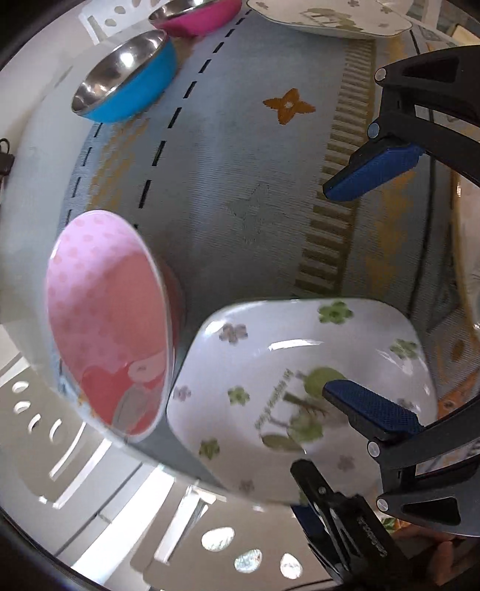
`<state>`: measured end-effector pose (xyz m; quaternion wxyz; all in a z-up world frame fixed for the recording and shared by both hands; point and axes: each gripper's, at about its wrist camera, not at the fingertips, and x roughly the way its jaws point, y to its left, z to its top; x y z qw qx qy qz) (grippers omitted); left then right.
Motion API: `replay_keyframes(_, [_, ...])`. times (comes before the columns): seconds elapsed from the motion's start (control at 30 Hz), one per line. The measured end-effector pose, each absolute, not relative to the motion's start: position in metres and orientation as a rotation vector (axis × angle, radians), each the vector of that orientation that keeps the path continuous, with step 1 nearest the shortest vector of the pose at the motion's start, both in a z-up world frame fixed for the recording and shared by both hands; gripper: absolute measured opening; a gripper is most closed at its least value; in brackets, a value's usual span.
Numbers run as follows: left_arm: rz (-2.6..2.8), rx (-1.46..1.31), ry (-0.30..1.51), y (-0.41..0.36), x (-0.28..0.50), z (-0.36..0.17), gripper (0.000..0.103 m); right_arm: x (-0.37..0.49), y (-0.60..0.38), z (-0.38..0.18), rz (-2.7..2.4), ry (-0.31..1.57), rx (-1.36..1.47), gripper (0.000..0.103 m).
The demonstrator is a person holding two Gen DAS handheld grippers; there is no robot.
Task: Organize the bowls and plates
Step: 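Move the left gripper to the square flowered plate rim and close it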
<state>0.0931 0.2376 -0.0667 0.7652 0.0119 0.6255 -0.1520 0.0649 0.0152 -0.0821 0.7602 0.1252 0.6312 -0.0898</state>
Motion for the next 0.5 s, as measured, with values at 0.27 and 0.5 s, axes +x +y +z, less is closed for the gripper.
replay_keyframes(0.27, [-0.323, 0.047, 1.301, 0.226, 0.095, -0.071, 0.077, 0.087, 0.013, -0.112, -0.162, 1.391, 0.344, 0.103])
replay_keyframes(0.5, [-0.271, 0.040, 1.227, 0.225, 0.083, -0.071, 0.079, 0.087, 0.020, -0.116, -0.145, 1.303, 0.247, 0.103])
